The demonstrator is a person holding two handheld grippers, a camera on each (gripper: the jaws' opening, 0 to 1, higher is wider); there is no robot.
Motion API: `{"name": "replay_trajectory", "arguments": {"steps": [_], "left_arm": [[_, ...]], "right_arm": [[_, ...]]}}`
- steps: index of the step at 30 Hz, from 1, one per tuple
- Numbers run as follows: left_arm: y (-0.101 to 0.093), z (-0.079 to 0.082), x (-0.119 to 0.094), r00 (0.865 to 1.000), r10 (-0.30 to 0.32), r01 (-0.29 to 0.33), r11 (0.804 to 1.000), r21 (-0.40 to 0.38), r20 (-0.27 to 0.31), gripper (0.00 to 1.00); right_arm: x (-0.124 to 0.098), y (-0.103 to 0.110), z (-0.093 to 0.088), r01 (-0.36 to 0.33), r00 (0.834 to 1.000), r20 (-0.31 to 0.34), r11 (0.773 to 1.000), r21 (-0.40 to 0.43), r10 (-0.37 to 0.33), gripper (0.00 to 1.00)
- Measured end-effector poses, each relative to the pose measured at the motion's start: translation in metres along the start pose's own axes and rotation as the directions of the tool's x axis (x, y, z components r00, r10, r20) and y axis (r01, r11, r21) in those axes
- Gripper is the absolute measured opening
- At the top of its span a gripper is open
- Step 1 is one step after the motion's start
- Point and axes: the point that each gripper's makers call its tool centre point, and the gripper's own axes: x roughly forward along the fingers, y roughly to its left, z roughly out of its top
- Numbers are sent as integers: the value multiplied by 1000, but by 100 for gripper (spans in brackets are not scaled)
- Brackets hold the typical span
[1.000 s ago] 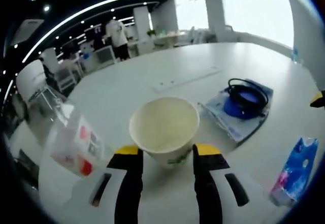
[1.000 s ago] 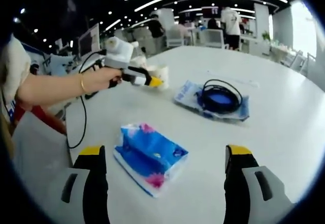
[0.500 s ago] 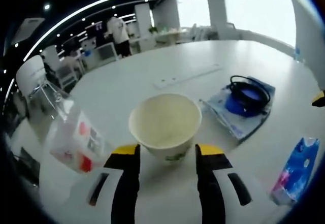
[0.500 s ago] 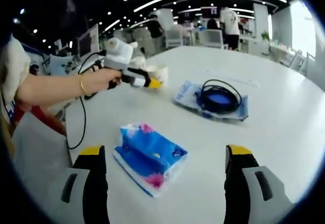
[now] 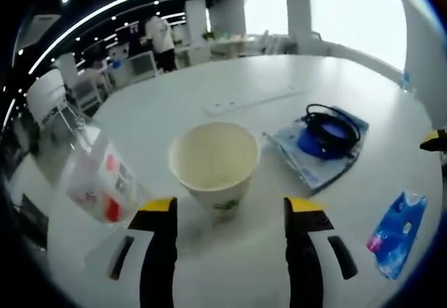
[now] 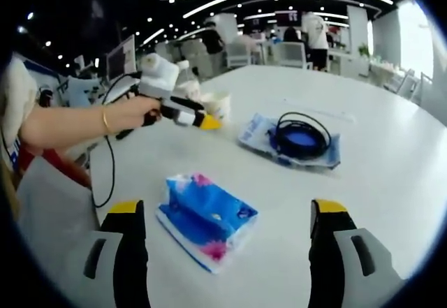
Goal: Arrange the tabletop items into an orderly group along one side of the table until the central work area is clear of visible clutter.
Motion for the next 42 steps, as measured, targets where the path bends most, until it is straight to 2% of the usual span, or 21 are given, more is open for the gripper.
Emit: {"name": "replay_trajectory", "arguments": {"steps": [4,7,10,13,24,35,39,42], "left_arm": [[-8,-3,-9,1000,-24,24,999,-33,0,65],[-9,-5,-17,1000,1,-1,1000,7,-5,68],[-14,-5,-25,1000,-13,13,1000,-7,1,70],[-19,1,-32,999,-36,37,999,-24,27,76],[-40,15,-69,995,-67,66,998,9,73,99],[-53,7,-97,994,-96,92,994,56,61,99],[-68,0,-105,986,-162,157,984,89,49,99],[-77,-6,-110,983,-182,178,978,111,32,99]], "right_arm": [[0,2,2,-2,1000,1,1000,0,2,97],[0,2,2,-3,1000,-3,1000,-1,3,97],[0,4,3,-3,1000,-5,1000,-4,3,97],[0,4,4,-1,1000,-7,1000,-11,1,96],[-1,10,6,-11,1000,-30,999,-42,10,95],[-8,16,7,-18,999,-36,997,-71,15,96],[-9,16,3,-17,999,-47,997,-74,13,95],[-10,16,-1,-22,998,-55,997,-67,18,93]]}}
